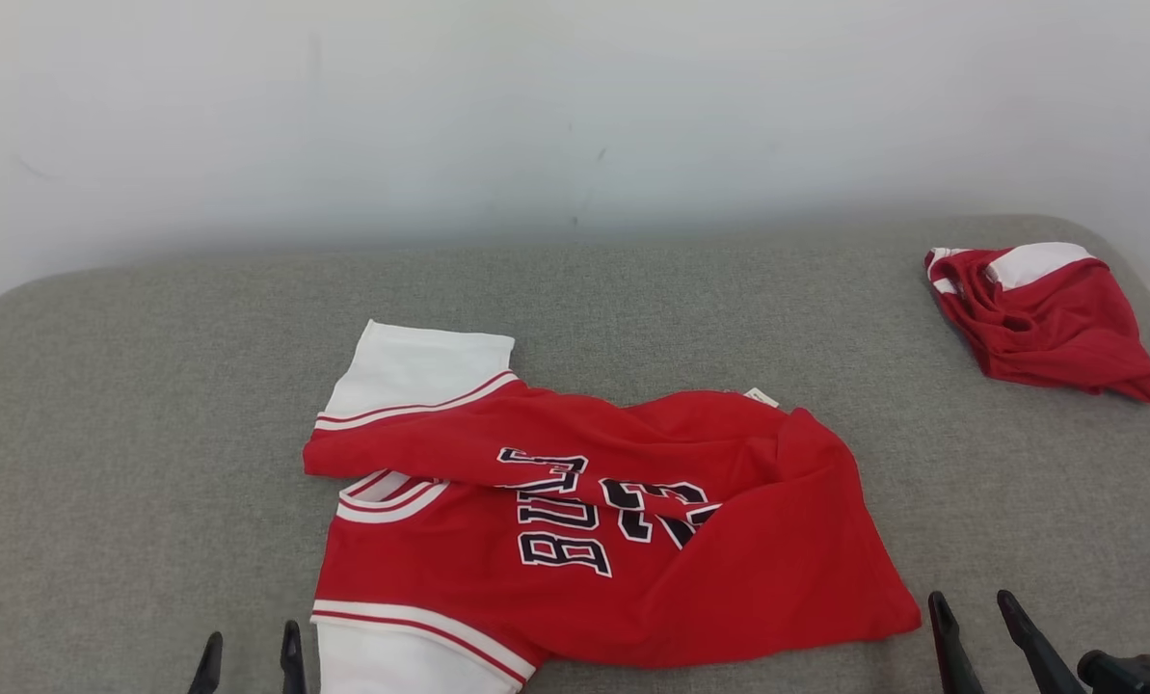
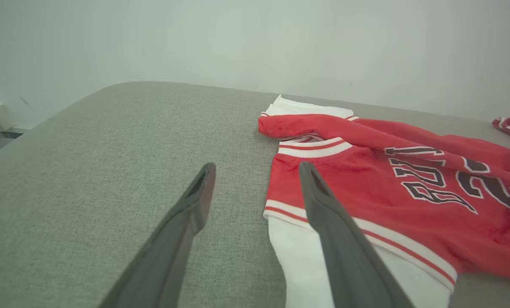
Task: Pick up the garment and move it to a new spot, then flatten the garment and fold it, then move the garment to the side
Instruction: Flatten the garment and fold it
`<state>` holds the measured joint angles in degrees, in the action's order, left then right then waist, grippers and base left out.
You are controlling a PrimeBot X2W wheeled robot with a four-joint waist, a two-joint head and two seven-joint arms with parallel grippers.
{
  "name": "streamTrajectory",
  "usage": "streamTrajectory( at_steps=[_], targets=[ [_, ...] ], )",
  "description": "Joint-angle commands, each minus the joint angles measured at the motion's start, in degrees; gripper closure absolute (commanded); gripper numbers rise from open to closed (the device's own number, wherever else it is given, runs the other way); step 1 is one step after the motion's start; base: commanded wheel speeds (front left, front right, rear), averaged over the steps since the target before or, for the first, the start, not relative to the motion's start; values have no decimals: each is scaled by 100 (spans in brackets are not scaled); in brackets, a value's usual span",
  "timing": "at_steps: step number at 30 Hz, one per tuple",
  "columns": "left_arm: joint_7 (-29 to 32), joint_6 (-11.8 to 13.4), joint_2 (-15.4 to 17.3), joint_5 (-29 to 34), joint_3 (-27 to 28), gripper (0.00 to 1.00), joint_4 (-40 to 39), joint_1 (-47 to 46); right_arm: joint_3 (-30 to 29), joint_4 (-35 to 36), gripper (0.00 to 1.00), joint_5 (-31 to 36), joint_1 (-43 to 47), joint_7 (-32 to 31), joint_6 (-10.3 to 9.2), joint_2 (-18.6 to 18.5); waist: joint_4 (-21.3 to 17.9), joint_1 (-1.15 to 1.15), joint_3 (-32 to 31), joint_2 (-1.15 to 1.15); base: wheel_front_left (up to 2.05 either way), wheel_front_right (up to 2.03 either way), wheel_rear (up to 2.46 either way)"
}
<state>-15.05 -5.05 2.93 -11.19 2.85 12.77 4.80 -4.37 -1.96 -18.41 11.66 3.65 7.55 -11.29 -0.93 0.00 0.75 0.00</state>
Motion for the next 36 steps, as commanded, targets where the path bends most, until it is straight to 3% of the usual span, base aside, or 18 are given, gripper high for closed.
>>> streamTrajectory(
  at_steps=[1, 7, 18, 26, 36],
  targets=[
    [-17, -21, -6, 41, -19, 0, 37, 100, 3, -59, 0, 49, -29, 58, -15, 13, -2, 0, -2, 0, 0, 0, 0],
    [-17, -70, 7, 220, -57, 0, -141, 274, -58, -320, 0, 180, -122, 380, -15, 25, 22, 0, 5, 0, 0, 0, 0],
    [-17, 88, -5, 186, 110, 0, -543, 447, -49, -588, 0, 238, -36, 1007, -15, 61, 87, 0, -60, 0, 0, 0, 0],
    [-17, -130, 156, 271, -311, 0, 233, 498, 164, -1235, 0, 317, -384, 966, -15, -36, -29, 0, -90, 0, 0, 0, 0],
    [15, -206, 270, 95, -657, 0, 1151, 254, 633, -2407, 0, 352, -1184, 836, -15, -263, -57, 0, -14, 0, 0, 0, 0]
  ],
)
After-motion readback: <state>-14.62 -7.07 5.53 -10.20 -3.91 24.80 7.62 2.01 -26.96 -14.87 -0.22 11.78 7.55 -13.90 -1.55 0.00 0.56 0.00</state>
